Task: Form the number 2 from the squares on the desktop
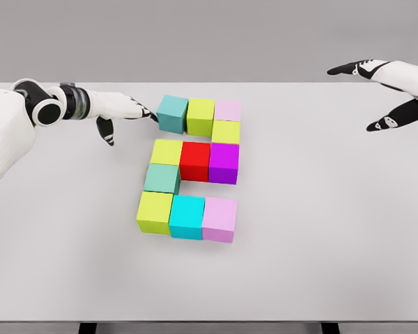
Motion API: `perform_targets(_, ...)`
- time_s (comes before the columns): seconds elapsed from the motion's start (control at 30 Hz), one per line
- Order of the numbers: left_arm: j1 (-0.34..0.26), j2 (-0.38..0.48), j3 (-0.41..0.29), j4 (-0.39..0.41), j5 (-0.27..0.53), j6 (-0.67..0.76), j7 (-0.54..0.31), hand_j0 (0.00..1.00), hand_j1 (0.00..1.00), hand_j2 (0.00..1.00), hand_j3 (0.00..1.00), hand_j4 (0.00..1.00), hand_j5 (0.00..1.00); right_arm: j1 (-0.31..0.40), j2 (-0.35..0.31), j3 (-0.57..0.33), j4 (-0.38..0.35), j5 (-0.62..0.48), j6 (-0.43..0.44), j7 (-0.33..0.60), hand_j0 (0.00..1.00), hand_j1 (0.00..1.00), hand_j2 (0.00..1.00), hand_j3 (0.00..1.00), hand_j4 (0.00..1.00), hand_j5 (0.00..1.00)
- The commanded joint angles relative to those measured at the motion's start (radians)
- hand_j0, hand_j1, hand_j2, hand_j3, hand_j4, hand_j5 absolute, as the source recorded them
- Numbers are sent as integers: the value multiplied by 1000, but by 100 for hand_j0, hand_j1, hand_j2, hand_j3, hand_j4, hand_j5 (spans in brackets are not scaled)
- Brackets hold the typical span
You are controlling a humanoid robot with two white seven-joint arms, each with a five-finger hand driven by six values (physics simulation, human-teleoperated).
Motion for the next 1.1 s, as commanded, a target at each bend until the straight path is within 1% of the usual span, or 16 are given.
perform_targets(0.0,0,1,2,-3,3,2,0,99,99,99,99,99,99,0,-1,0,-1,-7,2,0,100,100,100,100,100,100)
perform_targets(0.27,2,1,2,-10,3,0,0,99,99,99,99,99,99,12,-4,0,0,-7,2,0,100,100,100,100,100,100)
perform_targets(0.47,2,1,2,-18,3,2,0,99,99,99,99,99,99,3,9,1,2,-7,2,0,100,100,100,100,100,100)
perform_targets(0.6,2,4,3,-16,4,2,0,99,99,99,99,99,99,5,5,3,2,-7,4,0,100,100,100,100,100,100)
perform_targets(0.7,-3,14,12,-16,11,0,0,99,99,99,99,99,99,5,8,3,-3,-7,2,0,100,100,100,100,100,100)
perform_targets(0.73,-9,36,18,-18,15,-27,0,99,99,99,99,99,99,5,2,3,-3,-7,2,0,100,100,100,100,100,100)
perform_targets(0.8,-11,94,60,-26,89,-103,0,99,99,99,99,99,99,0,3,3,0,-7,2,0,100,100,100,100,100,100)
perform_targets(0.83,-3,126,90,-55,156,-103,0,99,99,99,99,99,99,-2,5,3,2,-7,4,0,100,100,100,100,100,100)
perform_targets(0.87,6,197,115,-111,303,-103,0,100,100,100,100,100,100,-2,5,3,5,-7,4,0,100,100,100,100,100,100)
perform_targets(0.9,31,252,117,-139,403,-103,0,100,100,100,100,100,100,-2,5,1,5,-7,2,0,100,100,100,100,100,100)
perform_targets(0.93,69,310,121,-185,539,-103,0,100,100,100,100,100,100,-2,8,1,5,-7,4,0,100,100,100,100,100,100)
perform_targets(0.97,98,381,117,-253,661,-103,0,100,100,100,100,100,100,-2,5,1,6,-7,4,0,100,100,100,100,100,100)
perform_targets(1.0,158,454,120,-314,765,-103,0,100,100,100,100,100,100,-2,2,0,7,-7,2,0,100,100,100,100,100,100)
perform_targets(1.03,216,510,120,-360,843,-103,0,100,100,100,100,100,100,0,0,0,7,-7,2,0,100,100,100,100,100,100)
perform_targets(1.07,254,536,121,-377,879,-103,0,100,100,100,100,100,100,2,-1,0,7,-7,2,0,100,100,100,100,100,100)
